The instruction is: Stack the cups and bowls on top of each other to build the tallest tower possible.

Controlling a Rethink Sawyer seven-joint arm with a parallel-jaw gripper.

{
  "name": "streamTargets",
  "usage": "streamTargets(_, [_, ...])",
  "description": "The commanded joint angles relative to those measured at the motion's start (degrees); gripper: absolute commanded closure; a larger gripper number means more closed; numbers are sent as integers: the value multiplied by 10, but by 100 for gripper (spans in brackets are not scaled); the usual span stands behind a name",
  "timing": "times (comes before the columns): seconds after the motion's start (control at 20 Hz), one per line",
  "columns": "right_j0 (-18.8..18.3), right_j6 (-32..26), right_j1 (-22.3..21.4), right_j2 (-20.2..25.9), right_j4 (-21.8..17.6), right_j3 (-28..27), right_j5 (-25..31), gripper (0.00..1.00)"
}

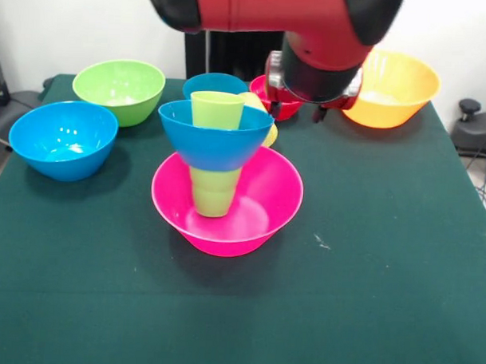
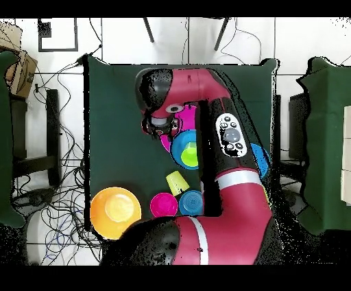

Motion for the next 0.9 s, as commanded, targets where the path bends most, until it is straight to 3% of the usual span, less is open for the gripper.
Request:
streamTargets(0.05, [-7,-134,-9,48,-10,73,-35,0])
streamTargets(0.65, [-9,-119,6,62,-15,68,-40,0])
streamTargets(0.9, [-9,-149,5,56,-55,21,-27,0])
